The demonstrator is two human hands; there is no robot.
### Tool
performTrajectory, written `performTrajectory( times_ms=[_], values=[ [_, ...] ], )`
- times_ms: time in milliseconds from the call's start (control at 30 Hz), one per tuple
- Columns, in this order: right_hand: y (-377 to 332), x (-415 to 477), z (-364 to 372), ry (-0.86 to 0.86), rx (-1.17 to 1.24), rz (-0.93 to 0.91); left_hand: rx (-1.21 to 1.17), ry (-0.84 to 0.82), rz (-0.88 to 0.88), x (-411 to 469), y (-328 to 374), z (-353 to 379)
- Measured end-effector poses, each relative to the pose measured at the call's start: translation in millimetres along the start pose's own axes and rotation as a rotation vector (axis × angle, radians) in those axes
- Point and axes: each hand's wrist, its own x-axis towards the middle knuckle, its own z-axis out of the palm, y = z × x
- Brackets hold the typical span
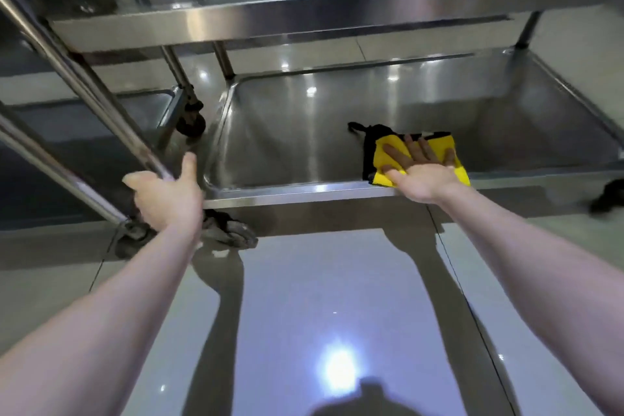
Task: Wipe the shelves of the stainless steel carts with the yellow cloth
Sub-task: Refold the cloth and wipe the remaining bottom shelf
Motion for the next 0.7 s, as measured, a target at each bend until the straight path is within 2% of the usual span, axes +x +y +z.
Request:
performTrajectory(
  times_ms=[133, 200, 267, 333, 400, 500, 567, 700],
  values=[
    [-13, -3, 0, 0.017, 0.027, -0.018, 0.196, -0.371, 0.425, -87, -4, 44],
    [-15, -5, -1, 0.020, 0.026, -0.030, 0.302, -0.450, 0.650, -107, 2, 69],
    [-16, -8, -1, 0.021, 0.023, -0.036, 0.457, -0.466, 0.791, -116, 13, 96],
    [-17, -9, -1, 0.018, 0.020, -0.045, 0.603, -0.501, 0.816, -117, 25, 124],
    [-14, -9, 1, 0.025, 0.014, -0.058, 0.616, -0.515, 0.851, -114, 30, 147],
    [2, 1, 4, 0.039, -0.016, -0.115, 0.658, -0.435, 0.965, -107, 19, 165],
    [25, 17, -2, 0.040, -0.022, -0.138, 0.691, -0.417, 0.979, -103, 11, 170],
    [81, 68, -24, 0.096, -0.008, 0.002, 0.765, -0.484, 0.960, -99, 12, 174]
  ],
)
